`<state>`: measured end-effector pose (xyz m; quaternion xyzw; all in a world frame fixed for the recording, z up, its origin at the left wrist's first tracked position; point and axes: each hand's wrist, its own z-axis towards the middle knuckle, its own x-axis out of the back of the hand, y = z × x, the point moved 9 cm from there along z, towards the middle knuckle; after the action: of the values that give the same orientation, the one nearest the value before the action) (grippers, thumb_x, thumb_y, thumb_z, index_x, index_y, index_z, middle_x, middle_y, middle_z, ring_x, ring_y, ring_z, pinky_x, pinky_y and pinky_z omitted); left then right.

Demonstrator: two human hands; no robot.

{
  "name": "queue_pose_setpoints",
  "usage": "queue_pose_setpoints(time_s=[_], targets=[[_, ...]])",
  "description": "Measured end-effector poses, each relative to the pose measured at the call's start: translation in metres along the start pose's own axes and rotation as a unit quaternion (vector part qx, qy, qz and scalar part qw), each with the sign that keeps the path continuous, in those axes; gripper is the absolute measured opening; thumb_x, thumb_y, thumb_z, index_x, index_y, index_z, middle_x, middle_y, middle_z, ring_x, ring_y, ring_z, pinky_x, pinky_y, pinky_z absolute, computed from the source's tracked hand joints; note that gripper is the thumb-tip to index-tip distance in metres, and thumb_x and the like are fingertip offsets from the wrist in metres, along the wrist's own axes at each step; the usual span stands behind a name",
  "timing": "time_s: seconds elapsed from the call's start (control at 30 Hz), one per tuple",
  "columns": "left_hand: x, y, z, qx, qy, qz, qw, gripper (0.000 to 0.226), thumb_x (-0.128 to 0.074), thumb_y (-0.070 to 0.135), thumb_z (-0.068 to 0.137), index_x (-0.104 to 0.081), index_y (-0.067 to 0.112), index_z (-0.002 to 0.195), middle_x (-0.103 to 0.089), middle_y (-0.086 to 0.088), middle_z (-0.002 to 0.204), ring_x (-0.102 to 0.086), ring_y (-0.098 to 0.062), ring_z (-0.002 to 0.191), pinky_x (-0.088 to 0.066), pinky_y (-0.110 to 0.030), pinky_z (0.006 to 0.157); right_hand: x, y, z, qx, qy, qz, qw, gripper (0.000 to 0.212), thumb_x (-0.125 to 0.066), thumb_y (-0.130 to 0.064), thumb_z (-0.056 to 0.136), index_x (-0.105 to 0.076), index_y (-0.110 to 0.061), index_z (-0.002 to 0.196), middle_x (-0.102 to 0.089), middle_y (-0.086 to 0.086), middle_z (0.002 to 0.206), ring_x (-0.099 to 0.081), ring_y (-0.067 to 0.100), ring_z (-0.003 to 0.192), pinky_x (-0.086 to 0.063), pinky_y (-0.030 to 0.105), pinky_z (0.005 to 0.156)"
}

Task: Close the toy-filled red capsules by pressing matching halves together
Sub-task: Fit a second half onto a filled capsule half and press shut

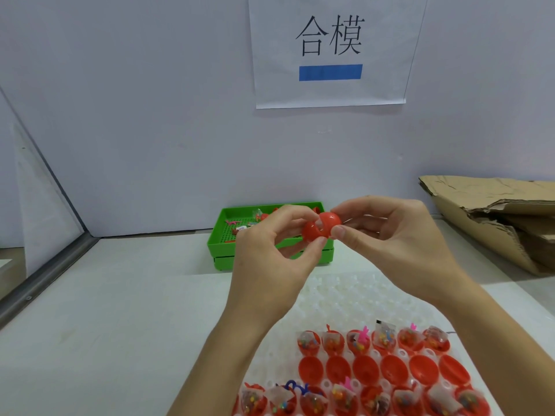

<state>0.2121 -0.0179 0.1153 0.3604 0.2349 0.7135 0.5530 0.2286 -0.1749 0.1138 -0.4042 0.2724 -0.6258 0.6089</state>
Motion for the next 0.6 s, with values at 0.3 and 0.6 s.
queue_pose_setpoints(time_s=[0.3,0.6], targets=[[-0.002,0.013,-0.003,-0.077,0.000,0.098,0.992,0.027,-0.076,0.012,0.085,-0.066,0.023,0.107,-0.070,0.015,0.097,-0.067,0.003,0.096,-0.053,-0.010,0.082,0.001,0.001,-0.001,0.000,-0.003,0.000,1.000,0.025,-0.076,-0.016,0.079,-0.074,-0.016,0.104,-0.076,0.001,0.091,-0.074,0.016,0.080,-0.055,0.018,0.073],[0.000,0.007,-0.002,-0.031,-0.008,0.053,0.998,0.042,-0.080,0.013,0.081,-0.052,0.037,0.102,-0.067,0.029,0.101,-0.063,0.011,0.106,-0.053,-0.013,0.087,0.000,0.000,-0.001,0.015,-0.009,-0.045,0.999,0.019,-0.077,-0.011,0.083,-0.077,-0.016,0.101,-0.077,-0.003,0.093,-0.073,0.019,0.087,-0.060,0.029,0.076]])
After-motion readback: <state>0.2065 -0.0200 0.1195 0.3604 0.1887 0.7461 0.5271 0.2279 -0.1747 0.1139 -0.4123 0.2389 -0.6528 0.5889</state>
